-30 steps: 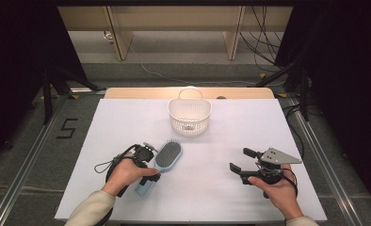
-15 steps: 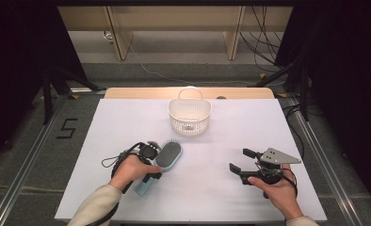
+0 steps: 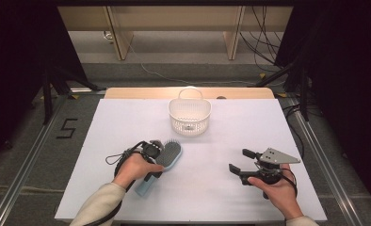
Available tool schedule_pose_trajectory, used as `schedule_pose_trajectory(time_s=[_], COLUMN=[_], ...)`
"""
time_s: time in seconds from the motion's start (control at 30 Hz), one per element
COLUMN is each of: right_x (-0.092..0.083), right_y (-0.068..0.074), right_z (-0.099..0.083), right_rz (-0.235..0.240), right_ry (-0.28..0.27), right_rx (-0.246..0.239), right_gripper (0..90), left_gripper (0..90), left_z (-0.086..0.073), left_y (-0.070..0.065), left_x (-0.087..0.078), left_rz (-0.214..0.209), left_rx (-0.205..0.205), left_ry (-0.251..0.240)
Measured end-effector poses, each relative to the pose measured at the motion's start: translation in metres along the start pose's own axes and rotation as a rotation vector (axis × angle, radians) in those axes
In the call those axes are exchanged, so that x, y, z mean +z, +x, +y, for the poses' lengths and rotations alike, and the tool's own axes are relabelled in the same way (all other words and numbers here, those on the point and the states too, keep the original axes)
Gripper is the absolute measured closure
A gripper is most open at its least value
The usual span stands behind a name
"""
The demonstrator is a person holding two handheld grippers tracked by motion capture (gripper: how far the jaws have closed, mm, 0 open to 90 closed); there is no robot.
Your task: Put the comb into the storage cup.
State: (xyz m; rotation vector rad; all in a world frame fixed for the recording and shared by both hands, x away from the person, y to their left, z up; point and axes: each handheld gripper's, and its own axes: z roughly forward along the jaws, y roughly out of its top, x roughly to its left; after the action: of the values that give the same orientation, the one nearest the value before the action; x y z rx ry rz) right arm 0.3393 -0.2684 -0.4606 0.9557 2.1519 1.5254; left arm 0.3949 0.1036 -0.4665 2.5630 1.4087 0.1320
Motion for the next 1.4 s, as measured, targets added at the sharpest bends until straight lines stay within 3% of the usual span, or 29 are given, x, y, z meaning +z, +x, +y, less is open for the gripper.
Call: schedule_pose_trajectory(time_s=[0.3, 0.47, 1.4], right_x=[0.0002, -0.0001, 0.0004], right_y=[0.0002, 0.0005, 0.0005], right_z=[0.0000, 0.0003, -0.0002], right_rz=[0.004, 0.009, 0.018], right_ry=[0.000, -0.002, 0.006], right_rx=[0.002, 0.004, 0.002], right_gripper=[18.2, 18.3, 19.6], left_gripper=[54.0, 66.3, 69.8], left_z=[0.0018, 0.0036, 0.0017], left_y=[0.0006, -0.0030, -0.0034], left_x=[0.0002, -0.0008, -0.0011], left_rz=[0.002, 0.007, 0.002], left_rx=[-0.030, -0.028, -0.021], left_ry=[0.006, 0.022, 0.008])
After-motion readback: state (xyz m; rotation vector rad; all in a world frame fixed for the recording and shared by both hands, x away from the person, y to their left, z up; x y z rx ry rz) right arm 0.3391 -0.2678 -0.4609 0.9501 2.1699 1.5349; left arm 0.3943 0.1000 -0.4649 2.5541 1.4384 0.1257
